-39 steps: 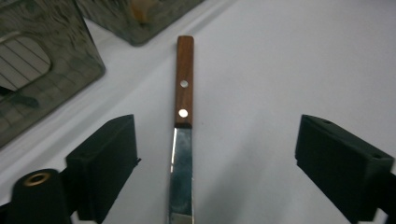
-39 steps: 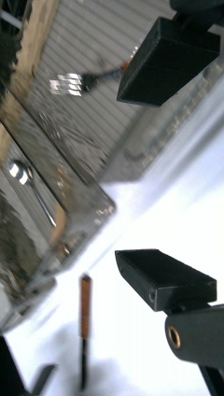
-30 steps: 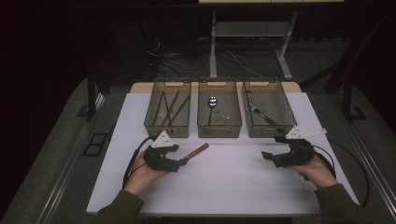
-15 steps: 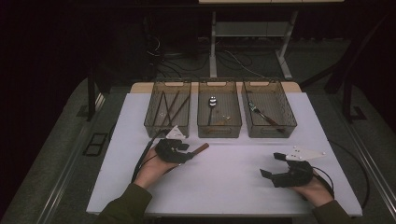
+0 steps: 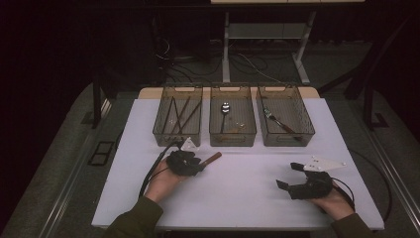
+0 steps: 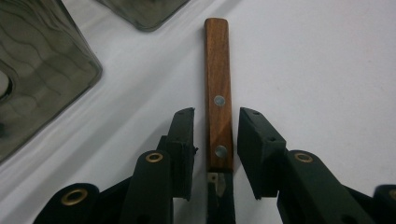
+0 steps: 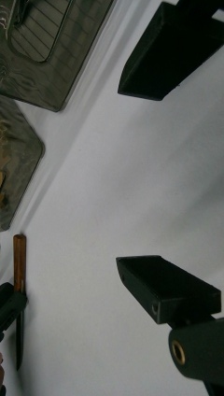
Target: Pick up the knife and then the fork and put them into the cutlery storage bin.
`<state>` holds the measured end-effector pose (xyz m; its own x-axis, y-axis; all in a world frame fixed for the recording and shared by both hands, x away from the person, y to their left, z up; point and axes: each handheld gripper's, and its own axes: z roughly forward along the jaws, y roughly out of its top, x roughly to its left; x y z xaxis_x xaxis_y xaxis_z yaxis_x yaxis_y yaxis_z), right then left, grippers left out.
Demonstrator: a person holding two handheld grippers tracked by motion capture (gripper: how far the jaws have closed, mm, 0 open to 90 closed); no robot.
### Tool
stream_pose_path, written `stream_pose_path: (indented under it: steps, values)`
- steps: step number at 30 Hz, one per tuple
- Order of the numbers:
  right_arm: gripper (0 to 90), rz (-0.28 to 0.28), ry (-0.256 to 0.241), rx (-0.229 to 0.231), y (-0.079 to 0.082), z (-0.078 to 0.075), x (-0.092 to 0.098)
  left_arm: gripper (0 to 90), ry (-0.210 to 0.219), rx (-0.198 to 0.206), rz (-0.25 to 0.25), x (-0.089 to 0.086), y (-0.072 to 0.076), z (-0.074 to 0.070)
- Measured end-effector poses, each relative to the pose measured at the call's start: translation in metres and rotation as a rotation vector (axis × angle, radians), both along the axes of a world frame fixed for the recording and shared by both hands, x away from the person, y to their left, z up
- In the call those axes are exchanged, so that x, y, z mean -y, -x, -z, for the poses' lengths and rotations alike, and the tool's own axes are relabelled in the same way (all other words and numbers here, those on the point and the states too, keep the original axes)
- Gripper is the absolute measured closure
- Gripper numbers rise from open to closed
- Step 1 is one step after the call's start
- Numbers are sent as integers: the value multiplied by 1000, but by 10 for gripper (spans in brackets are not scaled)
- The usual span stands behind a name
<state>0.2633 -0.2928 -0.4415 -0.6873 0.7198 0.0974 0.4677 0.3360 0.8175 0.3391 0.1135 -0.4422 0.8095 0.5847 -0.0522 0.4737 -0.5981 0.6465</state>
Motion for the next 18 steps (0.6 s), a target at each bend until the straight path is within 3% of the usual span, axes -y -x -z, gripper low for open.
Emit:
stream_pose_path:
  steps: [5,10,18]
  values:
    - [134,-2,-1,5,0,0,1,679,-1,15,1,-3,4,1]
    - [133,-1,0,4,0,0,1,765,2,24,16,-3,5,2]
    - [126,-28,-36,-6,-2,0,1,773,-3,20,47,-4,3,0]
